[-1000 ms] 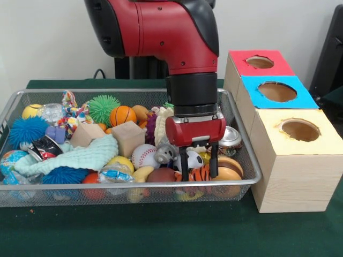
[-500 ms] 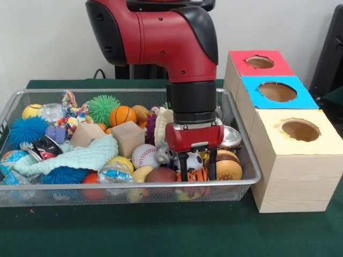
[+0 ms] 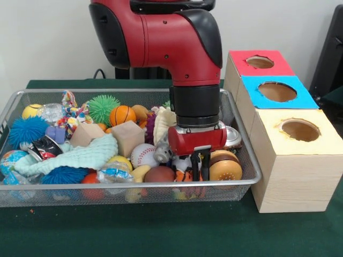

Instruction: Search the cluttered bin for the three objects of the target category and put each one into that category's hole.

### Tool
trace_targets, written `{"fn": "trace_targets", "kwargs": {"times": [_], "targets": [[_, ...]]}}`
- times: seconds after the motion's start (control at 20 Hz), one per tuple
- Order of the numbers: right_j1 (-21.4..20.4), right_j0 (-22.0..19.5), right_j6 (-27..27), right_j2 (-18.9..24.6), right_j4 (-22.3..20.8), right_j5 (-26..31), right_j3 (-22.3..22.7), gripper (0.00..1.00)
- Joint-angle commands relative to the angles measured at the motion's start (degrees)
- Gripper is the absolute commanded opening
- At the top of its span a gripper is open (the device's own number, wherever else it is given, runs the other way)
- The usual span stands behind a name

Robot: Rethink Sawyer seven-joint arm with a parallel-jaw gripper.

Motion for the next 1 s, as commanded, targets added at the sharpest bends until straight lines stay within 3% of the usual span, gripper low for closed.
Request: {"fn": "trace_targets", "kwargs": {"times": [0.05,0.25,0.4,0.7,0.85,1.0], "targets": [[-2.08,1.19,-0.06,-3.63,3.82,26.89,2.11,0.0],[-8.03,2.35,-1.59,-4.25,7.24,42.73,4.14,0.0],[-10.68,2.13,-1.81,-3.76,7.72,47.82,5.1,0.0],[-14.73,-0.07,0.88,-0.44,8.82,47.24,7.88,0.0],[-18.95,-0.3,2.56,0.48,10.99,48.02,11.6,0.0],[-21.81,0.09,5.36,1.18,12.77,42.82,16.5,0.0]]}}
